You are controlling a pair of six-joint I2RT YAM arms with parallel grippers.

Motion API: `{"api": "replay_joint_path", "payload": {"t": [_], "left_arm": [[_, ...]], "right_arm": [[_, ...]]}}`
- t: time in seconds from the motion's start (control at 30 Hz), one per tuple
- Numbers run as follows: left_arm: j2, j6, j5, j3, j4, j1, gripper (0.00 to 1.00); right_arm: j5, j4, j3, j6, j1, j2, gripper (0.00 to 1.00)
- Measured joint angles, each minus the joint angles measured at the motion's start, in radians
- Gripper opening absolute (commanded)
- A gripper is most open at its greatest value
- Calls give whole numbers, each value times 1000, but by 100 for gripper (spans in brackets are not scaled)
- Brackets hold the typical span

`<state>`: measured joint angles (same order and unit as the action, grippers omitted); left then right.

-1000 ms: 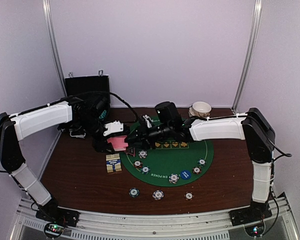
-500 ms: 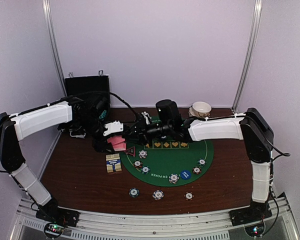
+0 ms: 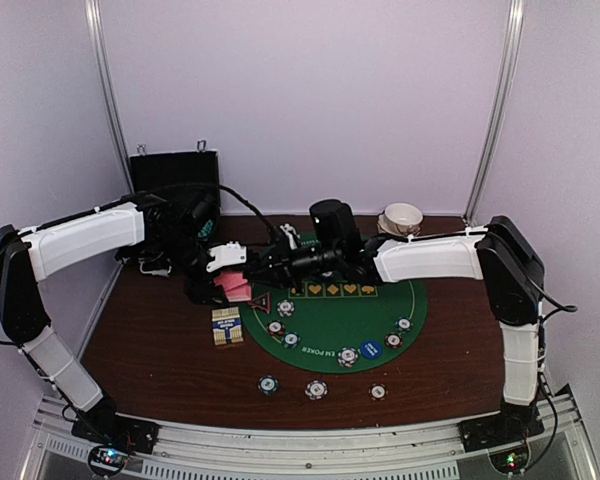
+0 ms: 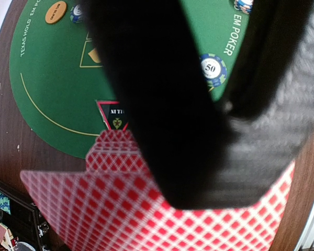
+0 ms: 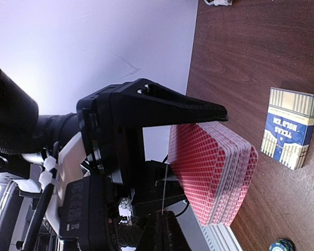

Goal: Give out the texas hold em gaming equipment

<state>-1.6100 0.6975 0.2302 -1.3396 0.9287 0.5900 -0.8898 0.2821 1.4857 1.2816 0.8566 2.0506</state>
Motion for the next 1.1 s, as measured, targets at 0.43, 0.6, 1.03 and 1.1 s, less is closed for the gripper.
{"api": "replay_joint_path", "payload": {"t": [0.43,0.6,1.03,1.1], "left_arm": [[0,0,-15,0,2,0,3],[0,0,-27,0,10,0,3],[0,-1,-37,0,21,-16,0],[0,-1,-39,0,23,-18,0]], "right_arm": [[0,-33,-63,-50,-35,-19,0],[0,-31,-87,-56,-45,-51,0],[-1,24,-161,-40,-75,-80,0],[-2,38,-171,-35,-81,-81,0]]}}
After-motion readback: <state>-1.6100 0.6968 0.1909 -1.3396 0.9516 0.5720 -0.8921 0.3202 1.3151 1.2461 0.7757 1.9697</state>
